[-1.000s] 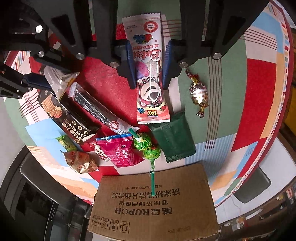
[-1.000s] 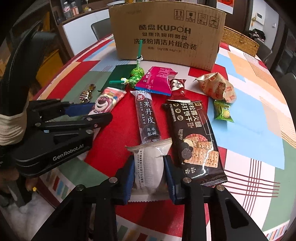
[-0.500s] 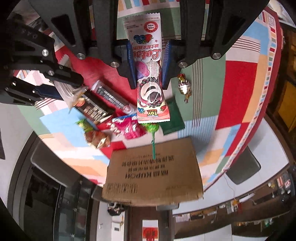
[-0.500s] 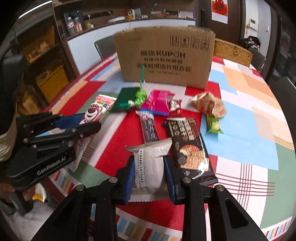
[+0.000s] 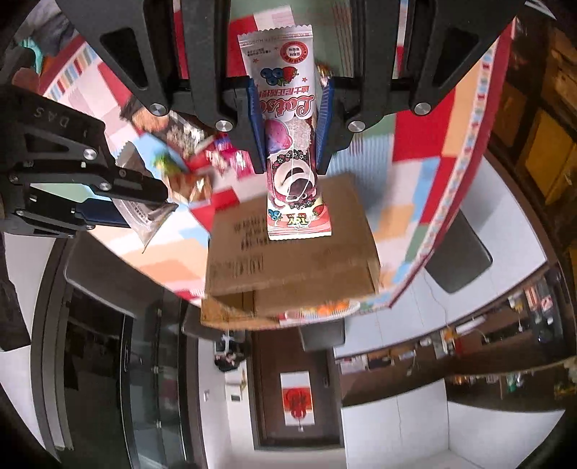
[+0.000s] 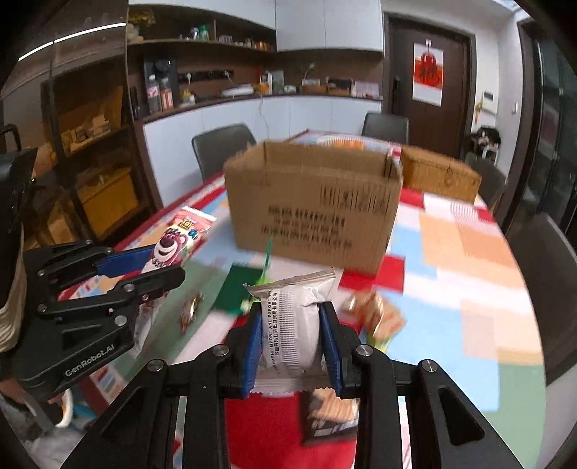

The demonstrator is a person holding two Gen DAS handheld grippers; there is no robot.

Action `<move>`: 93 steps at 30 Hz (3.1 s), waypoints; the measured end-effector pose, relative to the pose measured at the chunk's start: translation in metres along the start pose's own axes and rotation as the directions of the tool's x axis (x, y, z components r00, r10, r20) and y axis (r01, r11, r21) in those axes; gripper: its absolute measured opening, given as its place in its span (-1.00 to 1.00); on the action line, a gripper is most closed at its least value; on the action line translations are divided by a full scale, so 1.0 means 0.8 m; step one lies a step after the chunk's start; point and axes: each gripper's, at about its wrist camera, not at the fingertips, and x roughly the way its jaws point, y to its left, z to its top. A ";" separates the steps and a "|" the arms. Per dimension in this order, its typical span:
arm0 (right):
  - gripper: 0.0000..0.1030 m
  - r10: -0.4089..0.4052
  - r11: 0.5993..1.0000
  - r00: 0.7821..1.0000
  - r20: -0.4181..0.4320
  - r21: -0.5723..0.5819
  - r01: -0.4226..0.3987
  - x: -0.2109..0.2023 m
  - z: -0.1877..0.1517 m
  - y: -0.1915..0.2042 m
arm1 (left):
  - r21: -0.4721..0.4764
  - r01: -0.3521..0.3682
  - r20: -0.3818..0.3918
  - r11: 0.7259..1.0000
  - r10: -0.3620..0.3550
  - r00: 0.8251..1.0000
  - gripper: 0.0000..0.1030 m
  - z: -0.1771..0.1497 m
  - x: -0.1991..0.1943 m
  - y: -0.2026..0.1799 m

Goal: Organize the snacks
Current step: 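Carry both packets over the cardboard box and open both grippers to drop them inside, then move both open grippers back over the remaining snacks on the table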

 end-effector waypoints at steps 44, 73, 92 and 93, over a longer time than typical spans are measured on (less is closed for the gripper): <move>0.00 -0.031 0.991 1.000 -0.006 0.127 0.031 0.175 0.224 -0.091 | -0.078 -0.036 -0.045 0.996 0.033 0.998 0.09 0.189 0.170 0.099; 0.15 0.025 1.000 0.993 0.113 0.013 -0.026 0.026 0.096 0.010 | -0.055 -0.135 0.036 0.989 0.137 0.990 0.68 0.040 -0.019 0.072; 0.15 0.023 1.000 0.999 -0.043 -0.006 -0.023 0.054 -0.003 0.042 | -0.085 -0.135 -0.122 0.987 0.124 0.985 0.70 -0.075 0.014 0.067; 0.15 0.031 0.999 0.997 -0.066 -0.009 -0.032 0.060 -0.009 0.042 | -0.088 -0.131 -0.136 0.988 0.118 0.984 0.69 -0.078 0.019 0.066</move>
